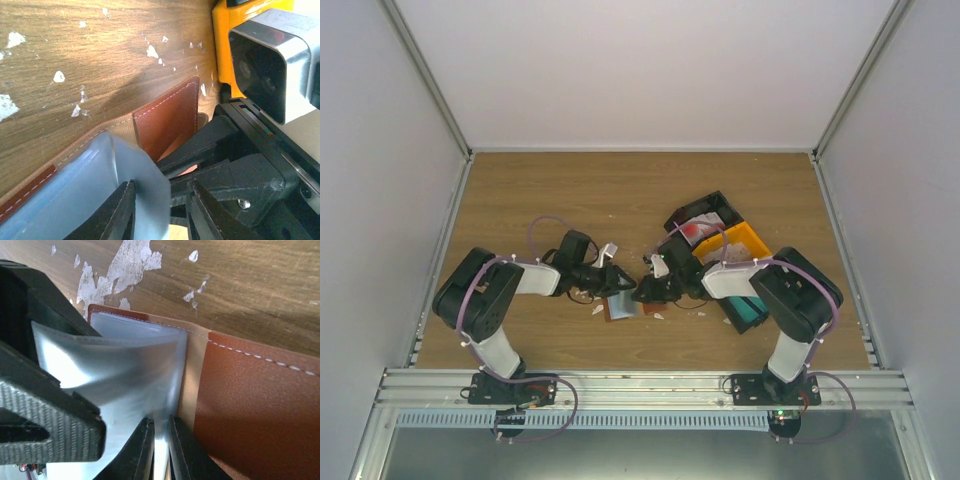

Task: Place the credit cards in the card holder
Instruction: Open the card holder at the center of the board.

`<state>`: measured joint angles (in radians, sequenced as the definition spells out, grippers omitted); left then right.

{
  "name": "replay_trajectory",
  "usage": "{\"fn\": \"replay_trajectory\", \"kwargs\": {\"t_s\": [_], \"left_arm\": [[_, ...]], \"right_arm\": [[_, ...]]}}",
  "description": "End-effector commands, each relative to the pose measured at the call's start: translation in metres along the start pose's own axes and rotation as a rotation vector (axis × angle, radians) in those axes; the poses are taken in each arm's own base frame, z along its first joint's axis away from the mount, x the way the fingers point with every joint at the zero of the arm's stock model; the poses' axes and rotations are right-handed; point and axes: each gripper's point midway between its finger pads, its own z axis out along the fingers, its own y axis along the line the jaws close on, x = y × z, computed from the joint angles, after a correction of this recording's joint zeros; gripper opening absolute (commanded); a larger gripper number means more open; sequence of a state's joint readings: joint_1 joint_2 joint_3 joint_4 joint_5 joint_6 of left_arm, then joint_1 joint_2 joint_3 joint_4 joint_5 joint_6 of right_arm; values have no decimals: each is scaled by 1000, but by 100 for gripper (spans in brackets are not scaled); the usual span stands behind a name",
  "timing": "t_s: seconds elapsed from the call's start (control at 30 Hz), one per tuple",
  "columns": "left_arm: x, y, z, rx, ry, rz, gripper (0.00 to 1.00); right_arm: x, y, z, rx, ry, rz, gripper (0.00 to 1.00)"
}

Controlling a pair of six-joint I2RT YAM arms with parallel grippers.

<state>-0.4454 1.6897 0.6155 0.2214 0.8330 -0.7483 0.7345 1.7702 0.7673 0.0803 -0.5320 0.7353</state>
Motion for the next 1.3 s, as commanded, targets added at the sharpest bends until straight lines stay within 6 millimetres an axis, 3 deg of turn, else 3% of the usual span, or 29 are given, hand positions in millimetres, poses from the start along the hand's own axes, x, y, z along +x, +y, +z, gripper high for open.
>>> {"fn": "replay_trajectory", "kwargs": {"t_s": [0.0, 0.17, 0.3, 0.4, 0.7, 0.87, 1.0, 1.13, 1.27], "left_arm": [[-6, -14, 5, 67, 10, 68, 31], [0, -20, 5, 105, 40, 76, 32], [5, -35, 2, 152, 67, 101, 44], [12, -43, 2, 173, 90, 115, 46], [25, -60, 21, 186, 136, 138, 42], [19, -52, 38, 124, 137, 126, 35], [6, -33, 48, -4, 114, 119, 29], [3, -29, 52, -30, 118, 116, 26], [2, -29, 53, -35, 126, 105, 25]], "right_arm": [[15, -5, -1, -6, 39, 31, 11], [6, -5, -13, 32, -27, 7, 16], [-2, 1, -30, 57, -86, -23, 22], [-8, 5, -43, 80, -130, -48, 27], [-11, 2, -83, 206, -209, -84, 27], [-10, 7, -97, 212, -238, -128, 21], [-5, 19, -95, 137, -224, -188, 10], [9, 30, -80, 20, -150, -228, 4], [20, 11, -60, 46, -78, -184, 4]]}}
